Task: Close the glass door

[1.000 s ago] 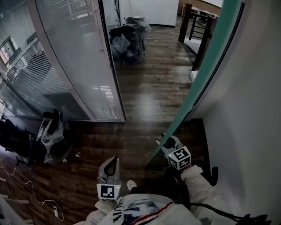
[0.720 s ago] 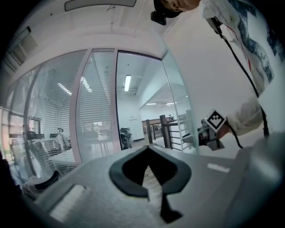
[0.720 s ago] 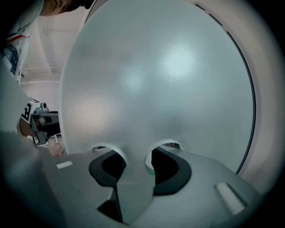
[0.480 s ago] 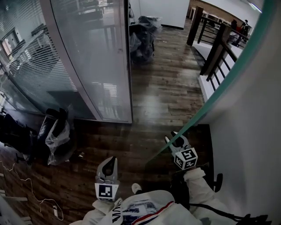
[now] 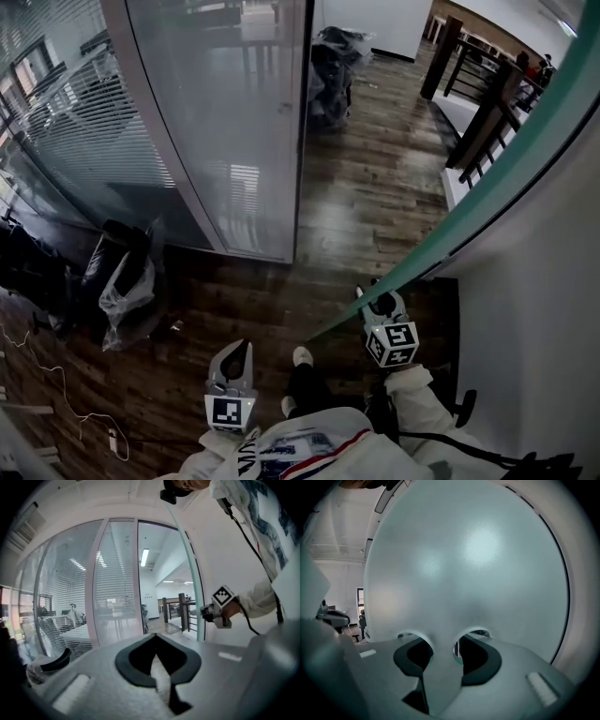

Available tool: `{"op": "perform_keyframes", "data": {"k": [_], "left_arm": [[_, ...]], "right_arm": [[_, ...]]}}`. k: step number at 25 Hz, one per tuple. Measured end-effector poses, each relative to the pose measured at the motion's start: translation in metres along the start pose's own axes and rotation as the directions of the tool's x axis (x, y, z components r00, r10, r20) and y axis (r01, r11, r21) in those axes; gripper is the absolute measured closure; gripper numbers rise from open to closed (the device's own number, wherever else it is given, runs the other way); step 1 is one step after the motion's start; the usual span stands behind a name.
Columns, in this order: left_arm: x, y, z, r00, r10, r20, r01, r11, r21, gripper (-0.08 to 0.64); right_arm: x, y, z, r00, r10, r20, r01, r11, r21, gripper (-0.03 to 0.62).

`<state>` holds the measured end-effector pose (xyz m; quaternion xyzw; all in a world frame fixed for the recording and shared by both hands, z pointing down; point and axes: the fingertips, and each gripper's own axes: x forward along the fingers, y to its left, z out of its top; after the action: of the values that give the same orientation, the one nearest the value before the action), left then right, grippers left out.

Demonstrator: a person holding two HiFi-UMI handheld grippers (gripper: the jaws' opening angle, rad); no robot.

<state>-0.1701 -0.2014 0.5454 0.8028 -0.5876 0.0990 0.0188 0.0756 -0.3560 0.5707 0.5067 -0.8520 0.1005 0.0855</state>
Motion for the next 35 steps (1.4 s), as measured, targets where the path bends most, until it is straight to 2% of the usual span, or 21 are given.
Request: {"op": "perform_keyframes", "data": {"k": [4, 11, 23, 30, 35], "left_arm": [[0.033, 0.022, 0.004, 1.000, 0.026, 0.012, -0.026, 1.000, 0.002, 0.561], [0.091, 0.046, 0.038, 0.998, 0.051, 0.027, -0.051, 0.999, 0.008, 0.561], [0.143, 0.083, 0.049, 0.988, 0.153, 0.002, -0.153, 0.988, 0.004, 0.561], [0.175, 0.094, 0.051, 0.991, 0.131, 0.005, -0.131, 0.991, 0.019, 0.561], [0.204, 0.115, 0.049, 0.996, 0.078, 0.034, -0.079, 0.997, 0.015, 0.561]], "right_arm": [[0.028, 0.000, 0.007, 0.999, -0.035, -0.005, 0.035, 0.999, 0.005, 0.430], [0.067, -0.001, 0.022, 0.998, -0.062, 0.002, 0.062, 0.998, -0.016, 0.430], [0.138, -0.007, 0.044, 0.990, -0.139, 0.011, 0.140, 0.989, -0.050, 0.433], [0.173, -0.013, 0.050, 0.981, -0.192, 0.012, 0.193, 0.980, -0.052, 0.436], [0.195, -0.012, 0.052, 0.973, -0.229, 0.032, 0.231, 0.971, -0.058, 0.437]]}}
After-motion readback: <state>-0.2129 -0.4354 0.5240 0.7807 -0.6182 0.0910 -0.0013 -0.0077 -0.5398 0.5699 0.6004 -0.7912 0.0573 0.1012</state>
